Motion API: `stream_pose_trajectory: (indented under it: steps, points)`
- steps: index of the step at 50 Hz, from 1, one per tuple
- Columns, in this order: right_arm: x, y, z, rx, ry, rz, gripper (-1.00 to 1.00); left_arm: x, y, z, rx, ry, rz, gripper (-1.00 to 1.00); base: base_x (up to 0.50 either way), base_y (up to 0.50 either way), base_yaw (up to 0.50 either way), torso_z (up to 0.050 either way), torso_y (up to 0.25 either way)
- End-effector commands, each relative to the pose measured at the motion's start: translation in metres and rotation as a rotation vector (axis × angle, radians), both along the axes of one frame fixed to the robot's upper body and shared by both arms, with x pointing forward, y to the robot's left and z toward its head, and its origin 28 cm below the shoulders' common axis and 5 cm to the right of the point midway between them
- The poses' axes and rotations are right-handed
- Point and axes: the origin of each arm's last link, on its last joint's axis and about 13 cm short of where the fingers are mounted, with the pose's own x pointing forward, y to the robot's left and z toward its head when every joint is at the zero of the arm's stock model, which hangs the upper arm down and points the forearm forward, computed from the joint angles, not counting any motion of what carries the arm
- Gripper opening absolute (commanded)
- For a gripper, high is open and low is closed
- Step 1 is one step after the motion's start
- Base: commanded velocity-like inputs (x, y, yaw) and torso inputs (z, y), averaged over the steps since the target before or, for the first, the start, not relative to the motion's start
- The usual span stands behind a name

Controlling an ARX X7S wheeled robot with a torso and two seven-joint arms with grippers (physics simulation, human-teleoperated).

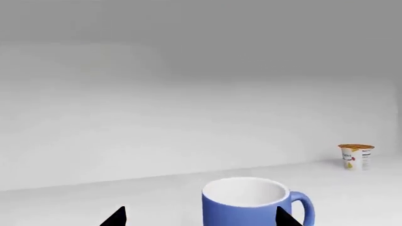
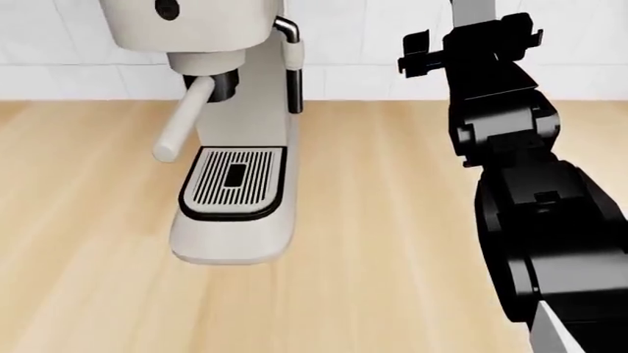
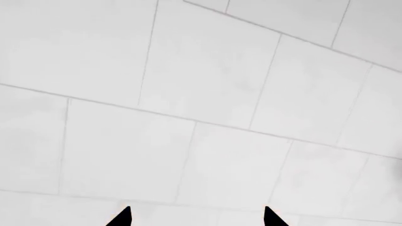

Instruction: Pick the mug from the cabinet, place it under the coffee machine dispenser, and press the start button.

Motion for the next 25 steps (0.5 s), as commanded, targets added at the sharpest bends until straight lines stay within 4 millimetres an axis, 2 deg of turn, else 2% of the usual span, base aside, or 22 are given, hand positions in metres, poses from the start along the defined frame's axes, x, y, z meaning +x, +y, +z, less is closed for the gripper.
stream_pose_trajectory:
  steps: [1,10,13,14,25]
  points:
    - [-0.001,-0.007,-0.011,0.008,0.022,-0.032,1.00,0.015,-0.003,-0.007,0.020,0.060,0.001,1.00,0.27,0.00,0.00,0.000,0.000]
    - [-0.002,-0.014,-0.019,0.004,0.035,-0.063,1.00,0.023,-0.009,-0.012,0.039,0.099,-0.030,1.00,0.24,0.00,0.00,0.000,0.000]
    - [-0.002,-0.013,-0.018,-0.003,0.034,-0.065,1.00,0.025,-0.009,-0.013,0.034,0.103,-0.037,1.00,0.00,0.00,0.00,0.000,0.000]
    - [-0.002,-0.013,-0.018,-0.005,0.034,-0.065,1.00,0.024,-0.007,-0.012,0.019,0.088,-0.030,-1.00,0.00,0.00,0.00,0.000,0.000]
    - [-0.001,-0.013,-0.018,-0.016,0.022,-0.071,1.00,0.025,0.000,-0.009,-0.035,0.032,0.003,-1.00,0.00,0.00,0.00,-0.001,0.000]
